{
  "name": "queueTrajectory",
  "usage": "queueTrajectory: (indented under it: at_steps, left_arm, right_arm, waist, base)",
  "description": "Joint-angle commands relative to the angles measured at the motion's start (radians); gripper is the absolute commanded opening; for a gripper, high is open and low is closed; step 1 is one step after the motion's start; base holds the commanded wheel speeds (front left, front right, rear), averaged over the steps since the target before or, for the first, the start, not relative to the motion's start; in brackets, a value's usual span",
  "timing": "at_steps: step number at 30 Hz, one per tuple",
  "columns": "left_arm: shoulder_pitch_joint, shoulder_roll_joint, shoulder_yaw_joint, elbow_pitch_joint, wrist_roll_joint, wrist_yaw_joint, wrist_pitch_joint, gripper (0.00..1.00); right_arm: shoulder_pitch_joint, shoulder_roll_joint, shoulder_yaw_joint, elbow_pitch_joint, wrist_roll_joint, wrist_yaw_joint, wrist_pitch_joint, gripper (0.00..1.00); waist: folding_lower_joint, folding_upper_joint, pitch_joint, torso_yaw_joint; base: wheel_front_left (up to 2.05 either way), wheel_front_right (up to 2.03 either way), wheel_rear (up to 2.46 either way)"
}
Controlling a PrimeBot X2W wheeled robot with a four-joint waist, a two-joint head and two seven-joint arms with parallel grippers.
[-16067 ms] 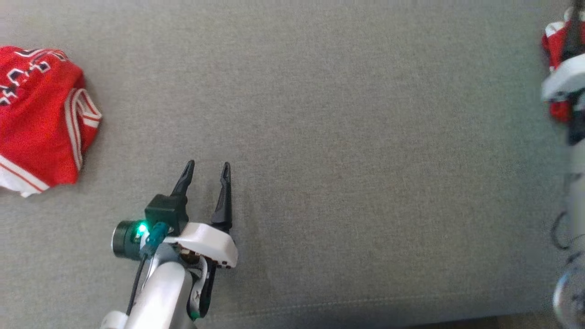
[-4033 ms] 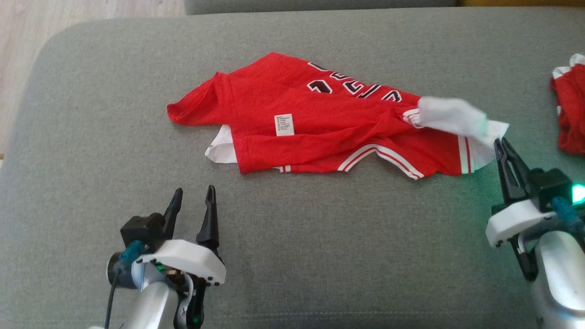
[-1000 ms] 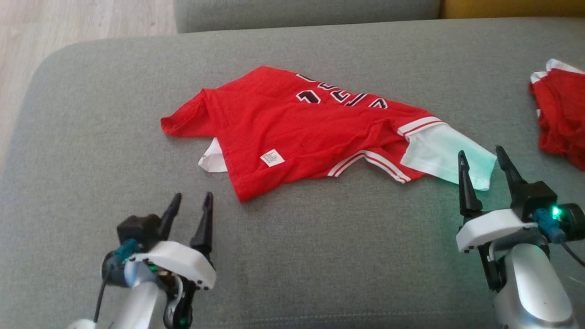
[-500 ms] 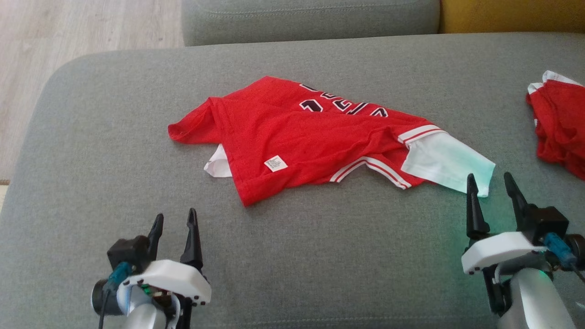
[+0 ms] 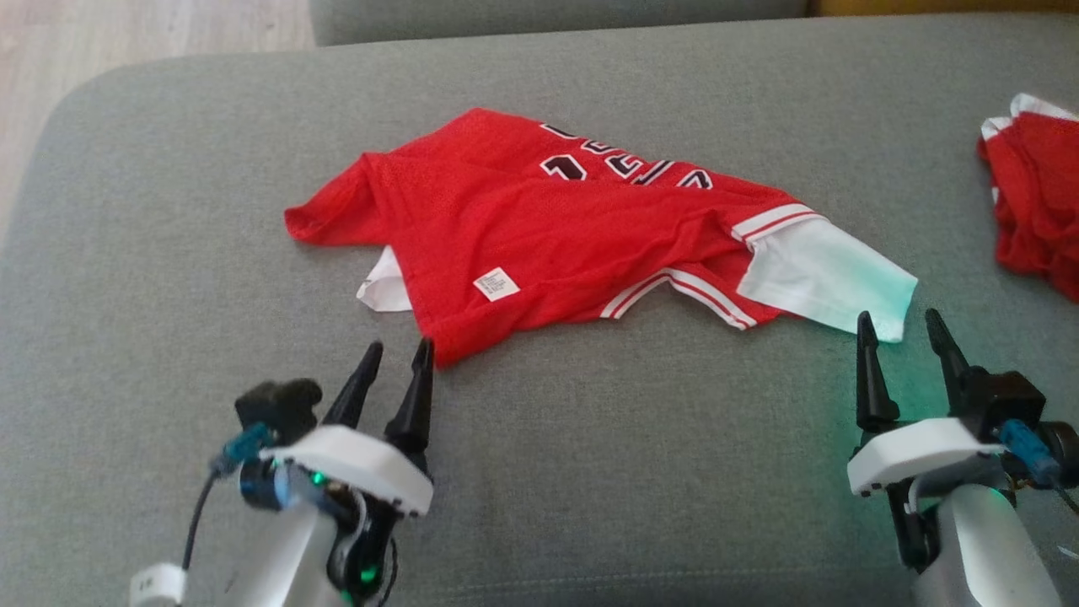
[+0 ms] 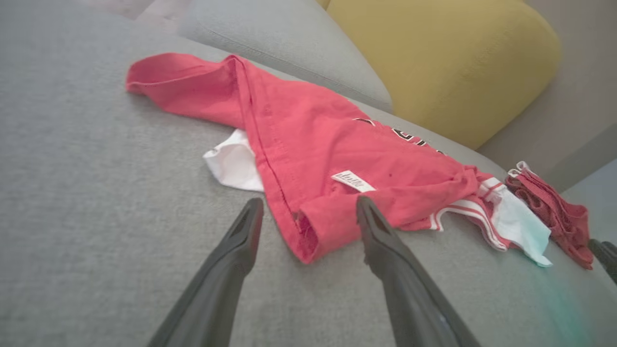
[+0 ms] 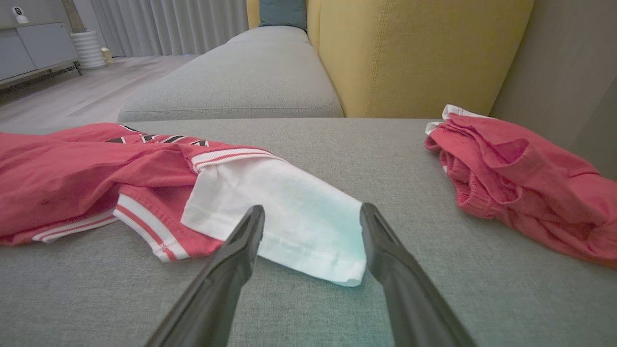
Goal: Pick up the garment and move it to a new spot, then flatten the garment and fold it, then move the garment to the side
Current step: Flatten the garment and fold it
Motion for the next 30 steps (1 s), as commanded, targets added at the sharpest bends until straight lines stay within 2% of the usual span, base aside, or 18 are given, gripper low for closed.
queueTrajectory:
  at_steps: [1, 9, 10, 11, 12, 13, 24, 30]
  left_arm:
    - [-0.064, 0.004, 0.022, -0.008, -0.029, -0.013, -0.012, 1.0]
    - [-0.165, 0.004, 0.033, 0.07, -0.051, -0.028, -0.012, 1.0]
    - [-0.182, 0.004, 0.029, 0.088, -0.044, -0.028, -0.012, 0.96]
    - [-0.2, 0.004, 0.028, 0.103, -0.041, -0.028, -0.012, 0.53]
    - [-0.219, 0.004, 0.023, 0.121, -0.036, -0.029, -0.012, 0.17]
    - [-0.236, 0.004, 0.017, 0.141, -0.031, -0.029, -0.012, 0.0]
    - [-0.393, 0.004, -0.109, 0.37, -0.115, -0.035, 0.015, 0.0]
    - [-0.408, 0.004, -0.229, 0.385, -0.179, -0.036, 0.077, 0.0]
  right_arm:
    - [-0.041, -0.004, 0.03, -0.024, -0.002, -0.001, -0.006, 1.0]
    - [-0.05, -0.004, 0.031, -0.022, 0.0, -0.001, -0.006, 1.0]
    - [-0.052, -0.004, 0.032, -0.022, 0.0, -0.001, -0.006, 1.0]
    - [-0.054, -0.004, 0.033, -0.021, 0.001, -0.001, -0.006, 1.0]
    - [-0.057, -0.004, 0.035, -0.019, 0.002, -0.001, -0.006, 1.0]
    - [-0.06, -0.004, 0.038, -0.018, 0.003, -0.001, -0.006, 1.0]
    - [-0.084, -0.004, 0.066, -0.003, 0.019, -0.001, -0.006, 1.0]
    - [-0.082, -0.004, 0.054, 0.0, 0.019, -0.001, -0.006, 1.0]
  waist:
    - [0.0, -0.0001, 0.011, -0.009]
    - [0.0, -0.0001, 0.033, -0.02]
    - [0.0, -0.0001, 0.035, -0.021]
    - [0.0, -0.0001, 0.038, -0.021]
    - [0.0, -0.0001, 0.04, -0.022]
    - [0.0, -0.0001, 0.043, -0.023]
    - [0.0, -0.0001, 0.062, -0.042]
    - [0.0, -0.0001, 0.065, -0.035]
  base:
    - [0.0, 0.0, 0.0]
    - [0.0, 0.0, 0.0]
    - [0.0, 0.0, 0.0]
    - [0.0, 0.0, 0.0]
    - [0.0, 0.0, 0.0]
    - [0.0, 0.0, 0.0]
    - [0.0, 0.0, 0.0]
    - [0.0, 0.0, 0.0]
